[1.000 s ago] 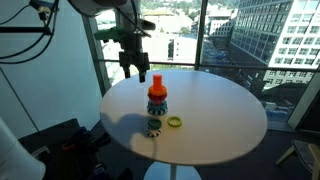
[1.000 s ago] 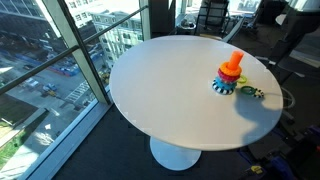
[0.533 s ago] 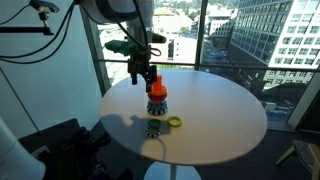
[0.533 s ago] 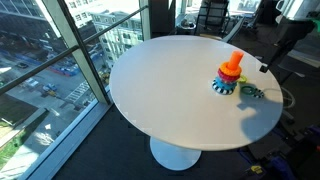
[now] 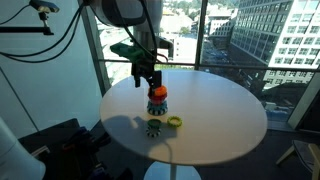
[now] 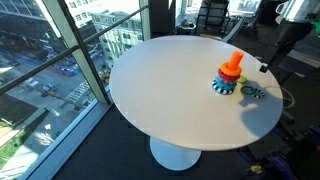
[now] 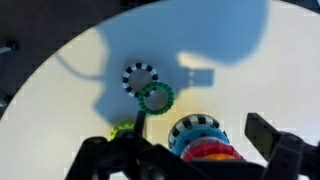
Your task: Put the dark green ring around the orange rod
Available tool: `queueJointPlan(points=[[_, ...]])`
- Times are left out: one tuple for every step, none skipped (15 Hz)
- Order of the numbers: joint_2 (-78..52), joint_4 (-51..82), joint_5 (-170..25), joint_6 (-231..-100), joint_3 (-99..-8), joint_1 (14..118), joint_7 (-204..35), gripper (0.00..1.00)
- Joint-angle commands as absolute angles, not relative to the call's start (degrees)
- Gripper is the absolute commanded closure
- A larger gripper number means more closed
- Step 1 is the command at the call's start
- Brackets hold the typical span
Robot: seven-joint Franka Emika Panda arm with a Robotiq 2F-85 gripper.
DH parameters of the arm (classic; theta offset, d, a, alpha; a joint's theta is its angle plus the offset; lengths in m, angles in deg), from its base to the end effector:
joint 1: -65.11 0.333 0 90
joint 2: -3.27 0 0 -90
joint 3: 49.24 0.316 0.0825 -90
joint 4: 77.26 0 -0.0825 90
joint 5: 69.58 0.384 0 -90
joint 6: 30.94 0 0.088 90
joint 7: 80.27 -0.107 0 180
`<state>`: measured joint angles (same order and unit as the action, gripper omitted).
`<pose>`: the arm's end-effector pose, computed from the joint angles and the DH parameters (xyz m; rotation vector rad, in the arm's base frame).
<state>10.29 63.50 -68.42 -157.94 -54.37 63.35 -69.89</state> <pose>0.4494 -0.0534 0.3340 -3.0920 -0.0759 0.1748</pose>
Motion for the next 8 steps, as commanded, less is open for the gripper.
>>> queueJointPlan(points=[[10.0, 63.29, -68.73, -157.43, -53.78, 63.02, -70.5, 0.0], [9.69, 63.37, -69.08, -157.7, -53.69, 62.95, -71.33, 0.0], [9.02, 63.51, -69.18, -157.8, -53.67, 62.88, -71.78, 0.0], [8.46, 63.52, -69.09, -157.71, -53.66, 62.87, -71.98, 0.0], [7.73, 63.43, -69.01, -157.61, -53.67, 62.85, -72.14, 0.0], [6.82, 63.29, -68.99, -157.61, -53.65, 62.8, -72.48, 0.0], [6.1, 63.22, -69.18, -157.81, -53.65, 62.74, -72.8, 0.0], [5.25, 63.17, -69.48, -158.36, -53.64, 62.7, -73.05, 0.0]])
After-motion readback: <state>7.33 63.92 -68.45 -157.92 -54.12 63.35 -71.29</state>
